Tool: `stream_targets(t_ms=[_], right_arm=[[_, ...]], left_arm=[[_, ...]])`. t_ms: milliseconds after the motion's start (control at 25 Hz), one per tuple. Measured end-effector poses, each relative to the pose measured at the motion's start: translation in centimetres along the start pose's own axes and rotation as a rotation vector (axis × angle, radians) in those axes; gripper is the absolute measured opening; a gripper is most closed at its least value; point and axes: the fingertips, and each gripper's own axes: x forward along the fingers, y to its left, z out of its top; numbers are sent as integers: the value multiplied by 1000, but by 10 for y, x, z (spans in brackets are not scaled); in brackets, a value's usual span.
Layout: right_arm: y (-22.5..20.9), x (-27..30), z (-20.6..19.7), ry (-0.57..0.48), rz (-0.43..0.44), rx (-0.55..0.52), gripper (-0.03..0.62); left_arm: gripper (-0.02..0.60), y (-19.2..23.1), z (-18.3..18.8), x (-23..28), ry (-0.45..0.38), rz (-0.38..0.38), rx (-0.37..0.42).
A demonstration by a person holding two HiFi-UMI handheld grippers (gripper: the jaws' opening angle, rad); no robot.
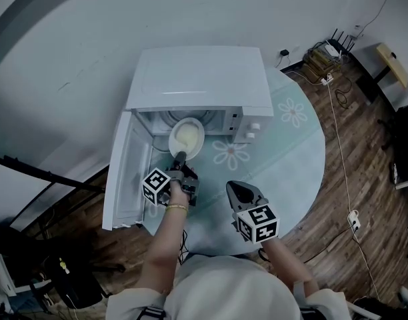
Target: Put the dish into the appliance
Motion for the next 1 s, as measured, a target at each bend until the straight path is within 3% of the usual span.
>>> stream_targets(t_ms=[560, 1000], right_arm=[[-6, 19, -3, 29, 14, 10, 5], [-12, 28, -2, 37, 16, 15, 5]], left_arm=[[54, 10, 16, 36, -32, 28, -23], [54, 6, 31, 71, -58, 61, 15]])
